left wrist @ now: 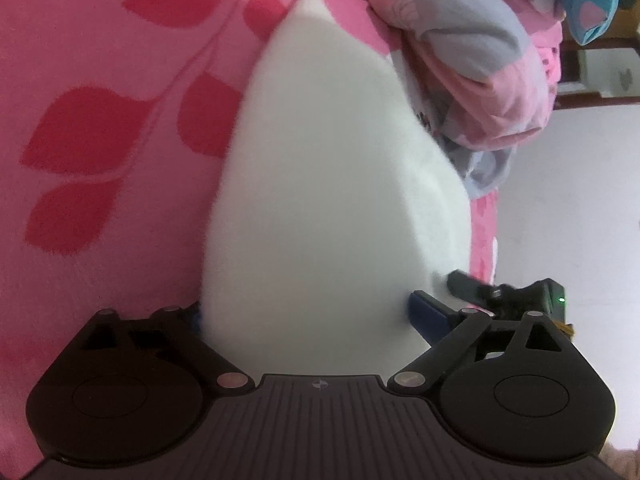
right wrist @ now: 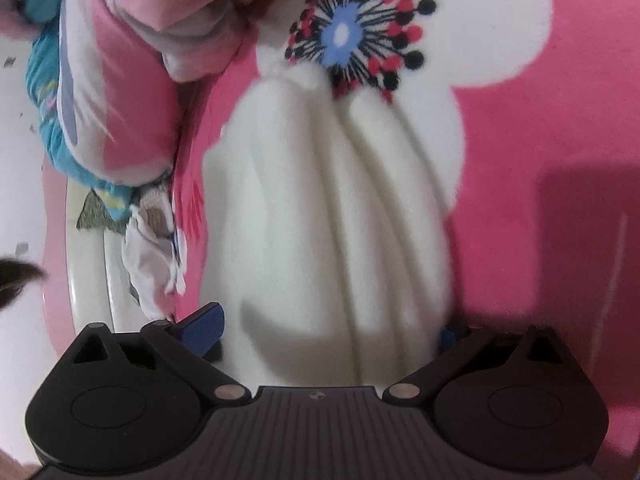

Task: Fold clothes
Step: 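Grasp the folded cream sweater with both grippers and lift it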

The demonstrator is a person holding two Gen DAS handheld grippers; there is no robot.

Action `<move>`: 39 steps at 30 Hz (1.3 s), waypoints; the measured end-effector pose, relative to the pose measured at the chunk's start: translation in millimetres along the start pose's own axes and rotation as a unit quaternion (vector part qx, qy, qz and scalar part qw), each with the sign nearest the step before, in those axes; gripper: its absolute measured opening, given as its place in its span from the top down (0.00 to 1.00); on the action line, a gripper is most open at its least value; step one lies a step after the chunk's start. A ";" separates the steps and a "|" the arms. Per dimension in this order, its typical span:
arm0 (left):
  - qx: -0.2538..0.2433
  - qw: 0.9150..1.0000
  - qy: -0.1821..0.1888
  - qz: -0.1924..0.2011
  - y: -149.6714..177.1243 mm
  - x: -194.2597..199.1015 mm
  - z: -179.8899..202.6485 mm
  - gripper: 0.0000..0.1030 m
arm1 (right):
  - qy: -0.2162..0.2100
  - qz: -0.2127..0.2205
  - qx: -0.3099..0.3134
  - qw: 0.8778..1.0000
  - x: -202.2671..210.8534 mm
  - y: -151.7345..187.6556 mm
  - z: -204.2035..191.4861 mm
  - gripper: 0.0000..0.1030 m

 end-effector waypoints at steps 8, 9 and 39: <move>-0.017 0.999 -0.039 0.025 10.3 22.2 47.9 0.11 | 0.053 0.007 0.038 0.998 15.5 9.5 -26.3 0.42; -0.024 0.998 -0.044 0.026 12.5 23.9 54.9 0.11 | 0.056 0.010 0.052 0.997 15.2 10.1 -33.0 0.43; -0.194 0.977 -0.017 -0.091 191.4 150.4 187.0 0.11 | 0.082 0.206 0.021 0.975 191.0 268.5 -125.5 0.47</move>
Point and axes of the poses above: each gripper's, at about its wrist camera, not at the fingertips, and x roughly against the way its jaws point, z to its right, y to its underside, the point moved 5 cm from there along -x, roughly the way its jaws point, and after that the axes turned 1 degree about -y, right-handed, at the moved point
